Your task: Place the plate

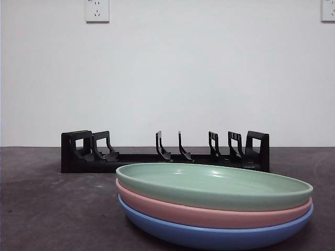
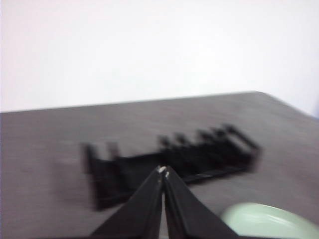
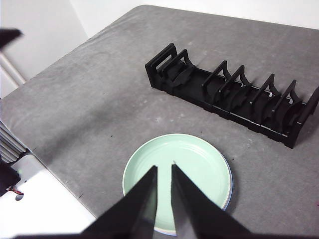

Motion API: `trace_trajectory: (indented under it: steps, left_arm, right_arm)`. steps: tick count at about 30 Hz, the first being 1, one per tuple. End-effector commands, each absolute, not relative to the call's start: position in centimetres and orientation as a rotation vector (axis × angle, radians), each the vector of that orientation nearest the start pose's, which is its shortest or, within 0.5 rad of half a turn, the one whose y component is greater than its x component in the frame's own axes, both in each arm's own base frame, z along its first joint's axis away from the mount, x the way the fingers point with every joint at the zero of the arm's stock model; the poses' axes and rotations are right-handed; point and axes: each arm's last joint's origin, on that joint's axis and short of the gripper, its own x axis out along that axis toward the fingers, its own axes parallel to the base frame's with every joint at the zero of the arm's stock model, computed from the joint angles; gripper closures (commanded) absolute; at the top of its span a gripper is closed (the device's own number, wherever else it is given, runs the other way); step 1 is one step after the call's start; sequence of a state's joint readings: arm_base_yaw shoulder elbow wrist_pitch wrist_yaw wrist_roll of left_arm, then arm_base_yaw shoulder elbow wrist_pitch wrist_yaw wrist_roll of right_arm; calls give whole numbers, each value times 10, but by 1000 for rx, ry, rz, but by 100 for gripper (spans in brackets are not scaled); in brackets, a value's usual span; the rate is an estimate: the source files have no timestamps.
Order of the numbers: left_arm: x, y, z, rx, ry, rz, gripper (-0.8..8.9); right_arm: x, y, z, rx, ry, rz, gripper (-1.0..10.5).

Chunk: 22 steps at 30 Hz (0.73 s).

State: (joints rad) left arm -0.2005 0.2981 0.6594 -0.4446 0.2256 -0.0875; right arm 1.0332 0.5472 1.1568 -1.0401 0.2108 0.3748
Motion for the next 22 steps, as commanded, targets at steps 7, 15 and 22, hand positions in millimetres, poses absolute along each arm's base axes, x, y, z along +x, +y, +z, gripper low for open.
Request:
trace_trajectory:
  steps: [7,15,22]
  left_arm:
    - [93,-5,183,-50,191,-110,807]
    - [94,-3,151,-26,195,-41,807]
    - [96,-4,149,18,177,-41,807]
  right_arm:
    - [29,38,394,109,494,737,904]
    - [29,38,394,109,494,737,904]
    - [29,38,394,109,494,737,904]
